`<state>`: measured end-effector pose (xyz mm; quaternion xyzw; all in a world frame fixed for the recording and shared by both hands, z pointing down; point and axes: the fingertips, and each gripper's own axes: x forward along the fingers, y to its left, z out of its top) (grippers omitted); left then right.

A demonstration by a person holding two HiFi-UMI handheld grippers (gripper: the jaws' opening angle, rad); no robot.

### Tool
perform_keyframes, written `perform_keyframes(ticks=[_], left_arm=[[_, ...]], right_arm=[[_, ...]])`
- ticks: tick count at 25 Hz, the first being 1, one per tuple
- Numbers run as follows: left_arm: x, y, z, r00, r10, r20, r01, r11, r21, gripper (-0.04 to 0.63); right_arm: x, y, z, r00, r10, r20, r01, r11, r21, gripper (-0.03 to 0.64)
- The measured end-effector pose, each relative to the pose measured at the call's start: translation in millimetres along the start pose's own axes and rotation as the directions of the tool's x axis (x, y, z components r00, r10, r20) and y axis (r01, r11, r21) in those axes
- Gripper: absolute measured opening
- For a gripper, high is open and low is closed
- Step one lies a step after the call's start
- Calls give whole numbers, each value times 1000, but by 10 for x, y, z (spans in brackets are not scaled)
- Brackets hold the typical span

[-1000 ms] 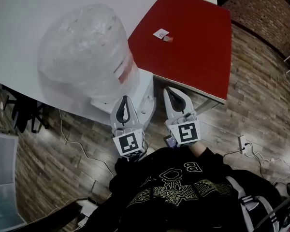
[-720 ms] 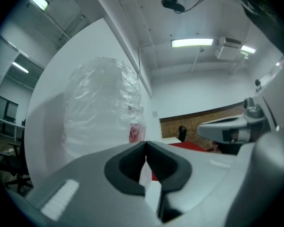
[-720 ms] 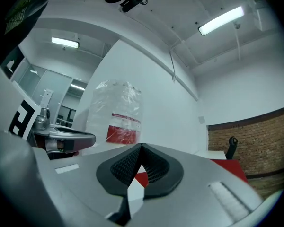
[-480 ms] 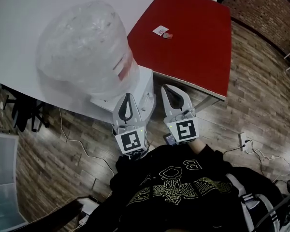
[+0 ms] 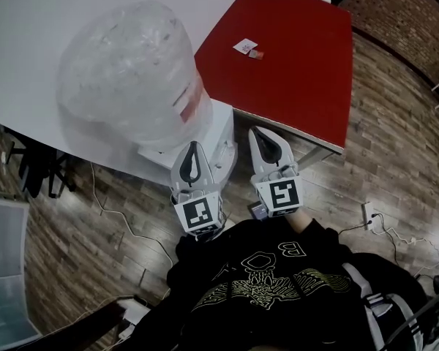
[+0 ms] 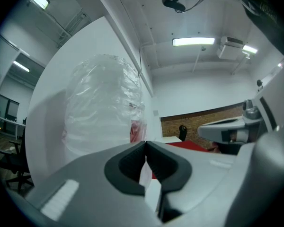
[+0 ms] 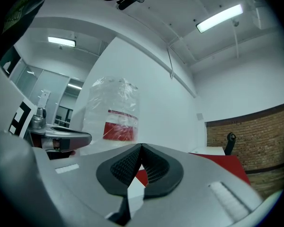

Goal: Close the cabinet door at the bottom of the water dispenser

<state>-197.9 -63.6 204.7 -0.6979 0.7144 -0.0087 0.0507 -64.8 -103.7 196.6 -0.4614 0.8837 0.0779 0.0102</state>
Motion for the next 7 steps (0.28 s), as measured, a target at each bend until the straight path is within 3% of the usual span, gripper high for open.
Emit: perform_keyframes(ticks=[7], left_arm=[[19,-23,-10,1000,-3,0,3,1000,1,6]], right_arm=[[-14,-72,-106,998,-25,-49,28,998,50,-2]])
